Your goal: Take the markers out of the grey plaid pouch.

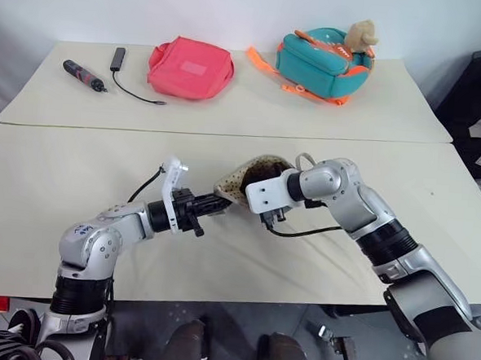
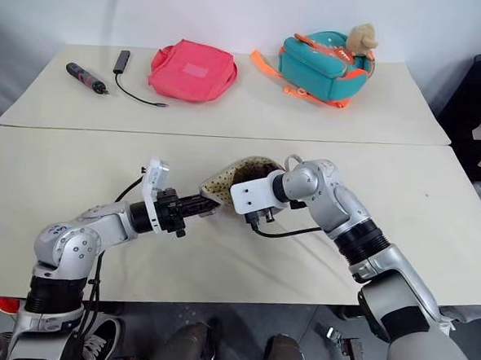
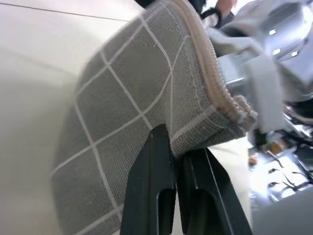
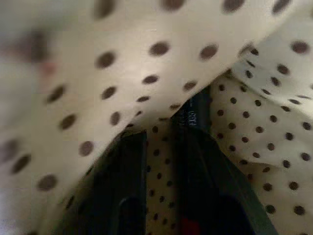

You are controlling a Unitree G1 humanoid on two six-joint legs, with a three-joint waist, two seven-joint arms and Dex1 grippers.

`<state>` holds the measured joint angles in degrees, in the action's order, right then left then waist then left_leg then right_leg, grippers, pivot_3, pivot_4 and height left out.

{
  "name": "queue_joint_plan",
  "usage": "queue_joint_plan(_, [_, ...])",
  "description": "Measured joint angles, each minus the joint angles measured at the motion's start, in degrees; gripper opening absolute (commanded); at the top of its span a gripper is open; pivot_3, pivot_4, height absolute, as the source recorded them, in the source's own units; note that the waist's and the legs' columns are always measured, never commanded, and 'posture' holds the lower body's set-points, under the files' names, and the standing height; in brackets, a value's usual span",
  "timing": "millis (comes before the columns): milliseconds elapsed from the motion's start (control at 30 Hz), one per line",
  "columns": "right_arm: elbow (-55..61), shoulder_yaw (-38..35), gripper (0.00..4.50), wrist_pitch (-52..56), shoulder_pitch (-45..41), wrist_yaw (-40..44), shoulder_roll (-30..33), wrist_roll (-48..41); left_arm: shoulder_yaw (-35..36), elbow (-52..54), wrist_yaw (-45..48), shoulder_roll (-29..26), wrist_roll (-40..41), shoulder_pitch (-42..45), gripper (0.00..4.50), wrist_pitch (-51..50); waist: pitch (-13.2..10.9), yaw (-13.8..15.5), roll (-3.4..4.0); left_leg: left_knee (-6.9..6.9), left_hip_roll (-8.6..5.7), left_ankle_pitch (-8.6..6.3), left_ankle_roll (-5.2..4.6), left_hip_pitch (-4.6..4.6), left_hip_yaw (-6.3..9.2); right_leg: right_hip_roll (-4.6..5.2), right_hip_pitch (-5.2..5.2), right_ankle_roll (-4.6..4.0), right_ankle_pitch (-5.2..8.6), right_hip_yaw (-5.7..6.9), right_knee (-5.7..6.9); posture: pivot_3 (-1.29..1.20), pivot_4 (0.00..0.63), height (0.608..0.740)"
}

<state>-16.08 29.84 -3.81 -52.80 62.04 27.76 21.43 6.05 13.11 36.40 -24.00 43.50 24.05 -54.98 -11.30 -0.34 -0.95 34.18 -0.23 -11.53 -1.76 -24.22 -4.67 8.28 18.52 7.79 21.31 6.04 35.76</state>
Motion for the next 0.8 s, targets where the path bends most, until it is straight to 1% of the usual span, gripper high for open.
queue_joint_plan(167, [-2.27, -0.02, 1.21, -0.97, -0.73, -3.65, -1.48, 1.51, -2.37, 3.01, 0.00, -0.82, -0.05, 0.06, 0.00, -0.32, 0.00, -0.06, 0.00, -0.01, 0.00, 0.00, 0.00, 0.00, 0.00, -0.02, 0.00, 0.00, 0.00, -0.02, 0.02, 0.00, 0.150, 0.740])
queue_joint_plan(333, [-2.56, -0.22, 1.21, -0.60, -0.74, -4.37, -2.12, 1.66, -2.61, 4.15, -0.04, -1.08, -0.05, -0.59, 0.00, -0.59, 0.00, -0.06, 0.00, 0.00, 0.00, 0.00, 0.01, 0.00, 0.01, -0.03, 0.00, 0.00, 0.00, -0.04, 0.01, 0.00, 0.150, 0.740])
queue_joint_plan(433, [-2.43, -1.18, 1.21, 1.51, -0.64, -3.95, -2.81, 0.20, -2.51, 4.23, -0.15, -0.90, -0.19, -0.75, 0.00, 0.31, 0.00, -0.05, 0.00, -0.01, 0.01, 0.00, 0.01, 0.00, 0.01, -0.04, 0.00, 0.00, 0.00, -0.03, 0.01, 0.00, 0.150, 0.740])
queue_joint_plan(533, [-0.50, -3.71, 1.81, 6.47, 0.15, -0.62, -2.62, -3.42, -1.13, 3.60, -1.35, 0.93, -0.02, 0.02, 0.00, 0.92, 0.00, 0.26, -0.01, 0.02, 0.00, 0.01, 0.00, -0.02, 0.06, -0.04, -0.02, 0.00, 0.00, -0.01, 0.00, 0.00, 0.150, 0.740])
queue_joint_plan(600, [1.81, -4.87, 2.49, 8.39, 0.22, 1.51, -1.73, -5.40, 1.09, 1.30, -2.07, 1.60, 1.19, 0.99, 0.00, 0.84, 0.00, 0.22, 0.00, 0.03, 0.00, 0.00, 0.00, -0.02, 0.06, -0.04, -0.02, 0.00, 0.00, -0.01, 0.00, 0.00, 0.150, 0.740])
queue_joint_plan(733, [5.23, -5.55, 3.83, 8.75, 0.22, 2.96, 0.13, -6.10, 3.73, -0.86, -2.85, 2.52, 3.77, 1.22, 0.00, -0.29, 0.00, 0.11, 0.00, 0.02, 0.00, 0.00, 0.01, -0.01, 0.06, -0.04, -0.01, 0.00, 0.00, -0.01, 0.02, 0.00, 0.150, 0.740])
queue_joint_plan(800, [5.79, -5.50, 3.83, 7.93, 0.21, 2.59, 0.18, -5.90, 3.81, -0.84, -3.08, 3.13, 4.59, 1.27, 0.00, -0.95, 0.00, 0.11, -0.01, 0.02, 0.00, 0.00, 0.01, -0.01, 0.06, -0.04, -0.01, 0.00, 0.00, -0.01, 0.02, 0.00, 0.150, 0.740])
